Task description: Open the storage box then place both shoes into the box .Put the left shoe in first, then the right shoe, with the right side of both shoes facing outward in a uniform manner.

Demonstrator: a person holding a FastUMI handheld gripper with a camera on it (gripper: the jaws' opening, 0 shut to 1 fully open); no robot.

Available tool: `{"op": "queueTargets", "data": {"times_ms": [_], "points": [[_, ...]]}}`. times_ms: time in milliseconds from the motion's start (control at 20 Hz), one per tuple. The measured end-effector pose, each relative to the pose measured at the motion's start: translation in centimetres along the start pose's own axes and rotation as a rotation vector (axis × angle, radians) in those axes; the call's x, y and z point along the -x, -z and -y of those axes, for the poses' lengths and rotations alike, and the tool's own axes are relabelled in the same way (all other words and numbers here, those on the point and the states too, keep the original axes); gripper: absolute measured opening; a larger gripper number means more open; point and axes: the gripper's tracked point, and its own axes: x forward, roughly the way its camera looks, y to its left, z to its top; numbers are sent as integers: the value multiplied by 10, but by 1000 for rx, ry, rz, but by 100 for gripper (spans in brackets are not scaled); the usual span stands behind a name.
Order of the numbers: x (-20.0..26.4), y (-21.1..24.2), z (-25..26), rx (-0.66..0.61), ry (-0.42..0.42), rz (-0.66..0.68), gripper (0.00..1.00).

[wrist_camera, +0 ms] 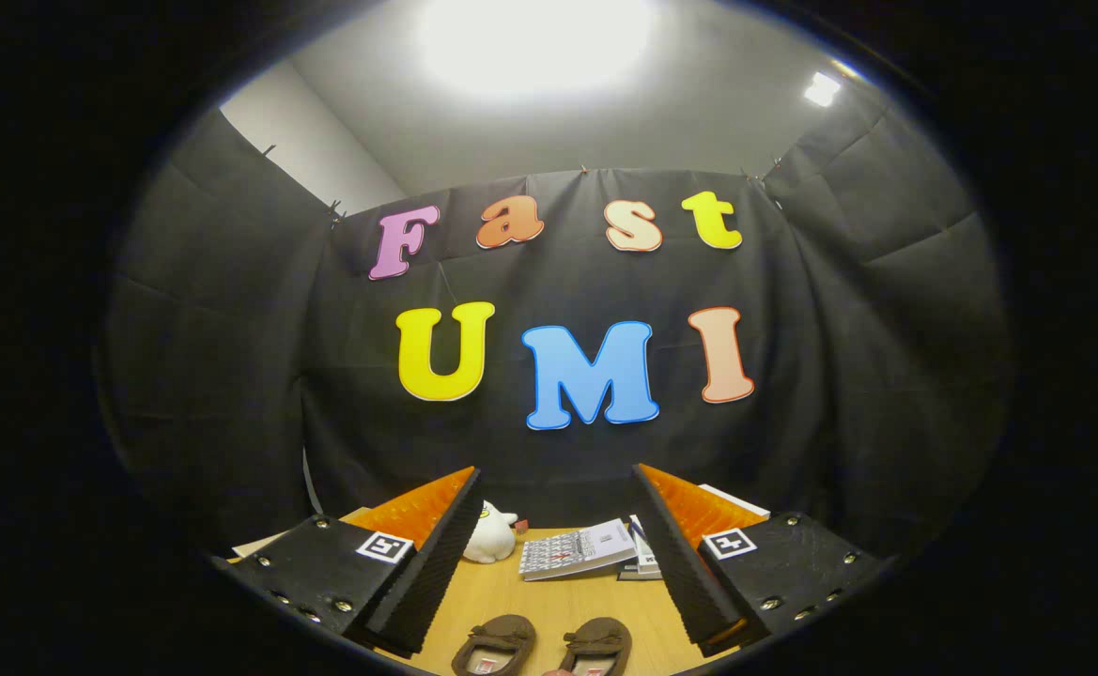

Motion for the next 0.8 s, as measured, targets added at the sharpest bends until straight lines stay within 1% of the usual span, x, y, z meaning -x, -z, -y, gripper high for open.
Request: {"op": "queueTargets", "data": {"times_ms": [200,500,650,800], "points": [[-2,20,-28,-76,-69,-40,97],[-5,70,-66,-216,-152,-174,97],[-5,100,-85,-315,-197,-260,97],[-5,131,-101,-426,-224,-352,97]]}}
